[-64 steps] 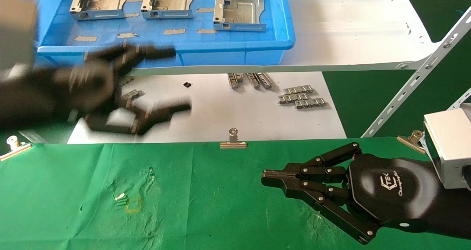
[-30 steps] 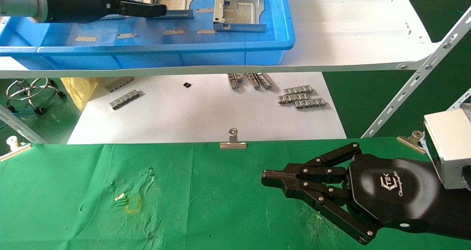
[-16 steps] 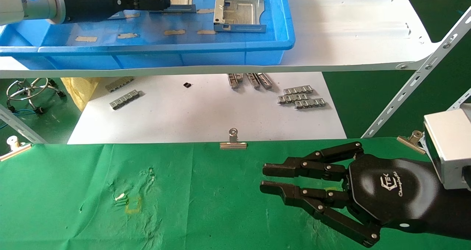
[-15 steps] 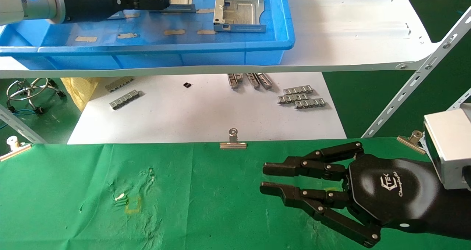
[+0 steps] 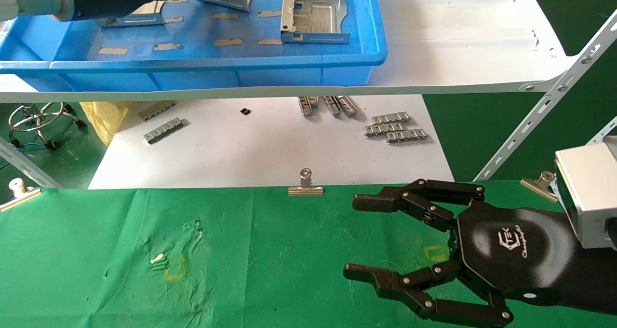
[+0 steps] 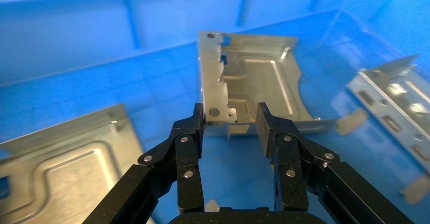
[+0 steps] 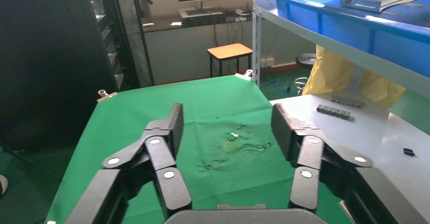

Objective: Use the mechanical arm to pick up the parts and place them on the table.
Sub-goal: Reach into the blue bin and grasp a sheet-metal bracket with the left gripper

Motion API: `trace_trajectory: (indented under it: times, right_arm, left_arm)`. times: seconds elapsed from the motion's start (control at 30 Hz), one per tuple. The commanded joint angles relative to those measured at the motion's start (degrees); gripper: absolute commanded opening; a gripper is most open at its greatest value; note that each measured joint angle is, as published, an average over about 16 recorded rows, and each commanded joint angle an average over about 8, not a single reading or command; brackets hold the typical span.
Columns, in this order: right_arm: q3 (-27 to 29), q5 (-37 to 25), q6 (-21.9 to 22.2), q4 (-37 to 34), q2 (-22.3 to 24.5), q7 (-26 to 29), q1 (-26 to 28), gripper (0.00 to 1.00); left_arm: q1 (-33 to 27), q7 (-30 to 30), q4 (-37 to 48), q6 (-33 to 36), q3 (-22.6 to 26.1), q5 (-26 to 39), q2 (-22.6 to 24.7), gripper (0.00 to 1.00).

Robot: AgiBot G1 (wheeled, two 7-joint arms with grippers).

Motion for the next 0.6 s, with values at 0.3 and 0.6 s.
trace_trajectory:
  times: [0.3, 0.6]
  right_arm:
    - [0.0, 0.0, 0.0, 0.0, 0.0, 0.0, 0.0, 1.0]
    - [0.0, 0.0, 0.0, 0.0, 0.0, 0.0, 0.0, 1.0]
  left_arm:
    - [0.0, 2.2, -0.6, -0.9, -0.6, -0.8, -0.1, 1.0]
    - [0.1, 4.3, -0.6, -4.8, 0.1, 0.3, 2.6, 0.75]
